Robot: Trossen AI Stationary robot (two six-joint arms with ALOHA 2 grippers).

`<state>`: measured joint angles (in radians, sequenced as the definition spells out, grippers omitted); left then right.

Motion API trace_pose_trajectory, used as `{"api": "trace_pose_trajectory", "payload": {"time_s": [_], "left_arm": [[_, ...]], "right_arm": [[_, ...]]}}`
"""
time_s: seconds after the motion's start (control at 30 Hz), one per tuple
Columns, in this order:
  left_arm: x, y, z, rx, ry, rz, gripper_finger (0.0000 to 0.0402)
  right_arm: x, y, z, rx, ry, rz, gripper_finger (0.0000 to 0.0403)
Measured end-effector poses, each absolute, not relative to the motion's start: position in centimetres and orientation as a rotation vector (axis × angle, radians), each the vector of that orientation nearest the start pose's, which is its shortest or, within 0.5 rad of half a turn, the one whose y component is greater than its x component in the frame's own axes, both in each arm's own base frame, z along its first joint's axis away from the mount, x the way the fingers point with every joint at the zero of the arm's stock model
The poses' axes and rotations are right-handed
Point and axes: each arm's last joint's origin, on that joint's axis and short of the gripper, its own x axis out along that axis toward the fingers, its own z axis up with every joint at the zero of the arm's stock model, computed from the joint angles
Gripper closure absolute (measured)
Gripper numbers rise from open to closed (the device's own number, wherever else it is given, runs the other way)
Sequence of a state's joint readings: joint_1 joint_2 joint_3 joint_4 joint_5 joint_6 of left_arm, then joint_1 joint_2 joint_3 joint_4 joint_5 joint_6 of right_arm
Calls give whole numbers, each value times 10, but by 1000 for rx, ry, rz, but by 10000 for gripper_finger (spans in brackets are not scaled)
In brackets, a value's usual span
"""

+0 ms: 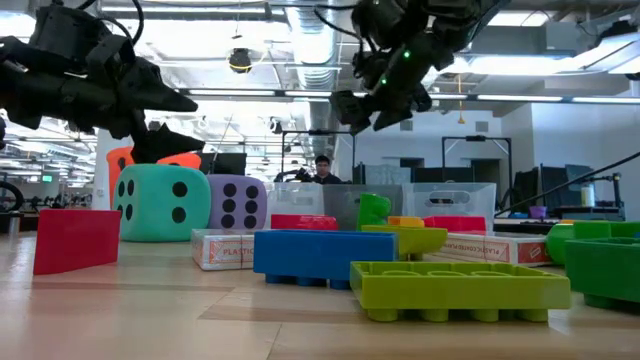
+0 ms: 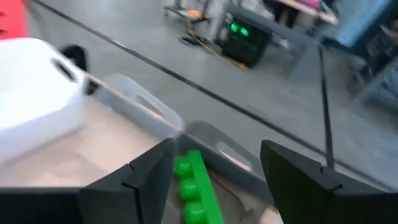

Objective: Pick & Place Toys
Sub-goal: Put the large red game piece into the black bin

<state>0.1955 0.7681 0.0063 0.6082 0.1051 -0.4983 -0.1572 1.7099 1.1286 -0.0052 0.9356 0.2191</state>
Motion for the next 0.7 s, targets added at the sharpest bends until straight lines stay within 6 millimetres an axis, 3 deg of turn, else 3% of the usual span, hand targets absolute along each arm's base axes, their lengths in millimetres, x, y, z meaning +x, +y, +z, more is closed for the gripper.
{"api": "trace_pose_trajectory", "payload": {"time_s": [0.17, 0.4, 0.57, 0.7], "left_arm": [[142, 25, 148, -517, 112, 123, 92], [143, 25, 159, -499, -5, 93, 92], [143, 25, 167, -389, -71, 79, 92], [144, 26, 182, -272, -191, 93, 92]], "right_arm": [[368, -40, 241, -187, 455, -950, 167], [364, 48, 242, -330, 442, -796, 168], [345, 99, 237, -284, 375, -854, 170], [332, 122, 233, -157, 299, -866, 170]]}}
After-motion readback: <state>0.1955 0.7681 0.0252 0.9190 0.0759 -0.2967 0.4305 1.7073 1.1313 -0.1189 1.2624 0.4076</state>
